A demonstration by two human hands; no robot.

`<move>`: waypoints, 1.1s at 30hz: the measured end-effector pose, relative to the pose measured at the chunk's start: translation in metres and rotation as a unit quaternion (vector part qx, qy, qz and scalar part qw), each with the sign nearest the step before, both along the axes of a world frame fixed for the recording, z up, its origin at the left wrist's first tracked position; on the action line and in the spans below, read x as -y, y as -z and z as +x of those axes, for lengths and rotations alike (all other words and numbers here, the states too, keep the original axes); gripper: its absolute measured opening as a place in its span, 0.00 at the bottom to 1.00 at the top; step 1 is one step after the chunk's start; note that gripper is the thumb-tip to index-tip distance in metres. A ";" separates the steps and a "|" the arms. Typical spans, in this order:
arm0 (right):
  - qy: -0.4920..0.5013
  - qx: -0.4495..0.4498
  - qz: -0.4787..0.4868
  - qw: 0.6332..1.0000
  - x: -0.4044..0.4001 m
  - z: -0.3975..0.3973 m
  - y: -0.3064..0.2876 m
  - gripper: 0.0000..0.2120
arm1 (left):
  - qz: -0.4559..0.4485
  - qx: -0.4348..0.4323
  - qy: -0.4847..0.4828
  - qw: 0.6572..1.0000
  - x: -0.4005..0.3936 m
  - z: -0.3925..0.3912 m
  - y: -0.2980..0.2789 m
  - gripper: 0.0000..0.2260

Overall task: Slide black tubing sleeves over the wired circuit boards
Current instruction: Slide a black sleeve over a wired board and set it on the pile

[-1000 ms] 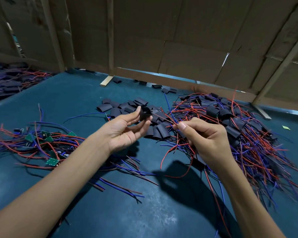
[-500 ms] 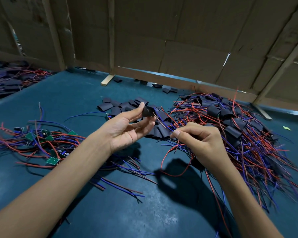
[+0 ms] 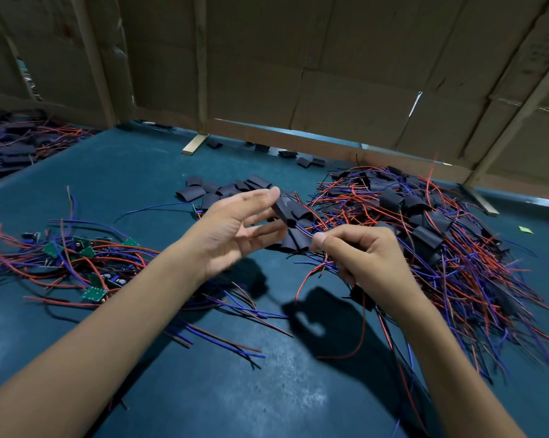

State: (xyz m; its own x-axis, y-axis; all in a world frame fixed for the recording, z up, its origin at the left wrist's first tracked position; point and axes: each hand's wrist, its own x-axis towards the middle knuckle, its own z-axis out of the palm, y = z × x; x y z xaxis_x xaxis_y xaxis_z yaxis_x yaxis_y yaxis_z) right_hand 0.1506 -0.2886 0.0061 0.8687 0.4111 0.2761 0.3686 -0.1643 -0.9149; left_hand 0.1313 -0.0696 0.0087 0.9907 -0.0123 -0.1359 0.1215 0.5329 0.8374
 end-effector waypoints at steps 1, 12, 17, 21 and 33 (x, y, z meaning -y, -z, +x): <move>-0.003 -0.007 0.009 1.000 -0.002 0.000 0.000 0.06 | 0.012 0.014 -0.005 1.000 0.002 0.000 0.000 0.21; -0.044 -0.252 0.150 0.955 -0.013 0.002 0.003 0.21 | -0.038 0.052 -0.134 0.989 0.026 -0.002 0.008 0.25; -0.024 -0.285 0.123 0.950 -0.016 0.000 0.003 0.18 | -0.069 0.041 -0.207 0.975 0.017 0.002 0.006 0.26; -0.048 -0.297 0.275 0.913 -0.016 0.001 -0.001 0.11 | -0.048 0.053 -0.259 0.963 0.015 0.002 0.004 0.27; 0.137 0.086 0.056 0.985 -0.026 -0.007 0.023 0.08 | -0.050 0.060 -0.160 0.984 0.033 -0.006 0.007 0.37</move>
